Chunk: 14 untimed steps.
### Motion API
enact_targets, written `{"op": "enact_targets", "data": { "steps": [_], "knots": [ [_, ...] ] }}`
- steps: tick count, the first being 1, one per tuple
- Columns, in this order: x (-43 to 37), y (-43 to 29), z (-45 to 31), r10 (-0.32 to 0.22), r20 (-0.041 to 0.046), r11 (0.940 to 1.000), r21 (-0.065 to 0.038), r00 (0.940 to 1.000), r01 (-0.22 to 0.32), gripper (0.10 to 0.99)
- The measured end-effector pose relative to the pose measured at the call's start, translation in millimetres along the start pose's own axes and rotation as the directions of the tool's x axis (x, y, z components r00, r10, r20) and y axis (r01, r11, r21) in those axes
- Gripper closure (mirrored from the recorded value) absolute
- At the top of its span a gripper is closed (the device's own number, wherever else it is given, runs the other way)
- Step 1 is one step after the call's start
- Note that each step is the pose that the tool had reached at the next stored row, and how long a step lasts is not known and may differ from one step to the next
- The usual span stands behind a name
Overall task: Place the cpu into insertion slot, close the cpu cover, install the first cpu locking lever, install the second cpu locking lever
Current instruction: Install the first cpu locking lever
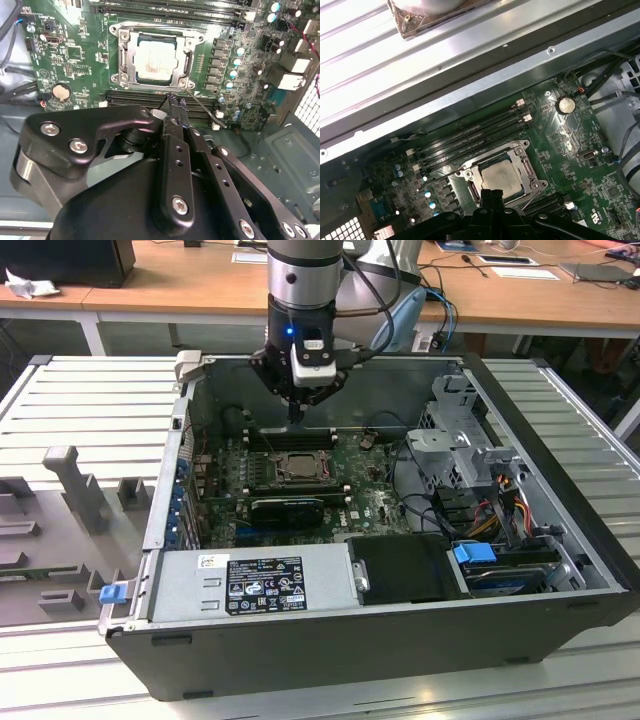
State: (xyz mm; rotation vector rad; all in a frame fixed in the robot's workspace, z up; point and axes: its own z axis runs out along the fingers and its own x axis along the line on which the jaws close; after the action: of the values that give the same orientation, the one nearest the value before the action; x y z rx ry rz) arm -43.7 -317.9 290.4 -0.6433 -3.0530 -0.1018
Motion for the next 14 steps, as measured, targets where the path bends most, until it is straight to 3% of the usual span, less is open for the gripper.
{"op": "enact_targets", "data": {
  "steps": [8,14],
  "knots": [
    [0.0,0.0,0.0,-0.059,-0.0035,0.9983,0.002,0.9983,0.059,0.98],
    [0.0,0.0,0.0,-0.113,-0.007,0.9935,0.003,0.9935,0.113,0.98]
  ]
}}
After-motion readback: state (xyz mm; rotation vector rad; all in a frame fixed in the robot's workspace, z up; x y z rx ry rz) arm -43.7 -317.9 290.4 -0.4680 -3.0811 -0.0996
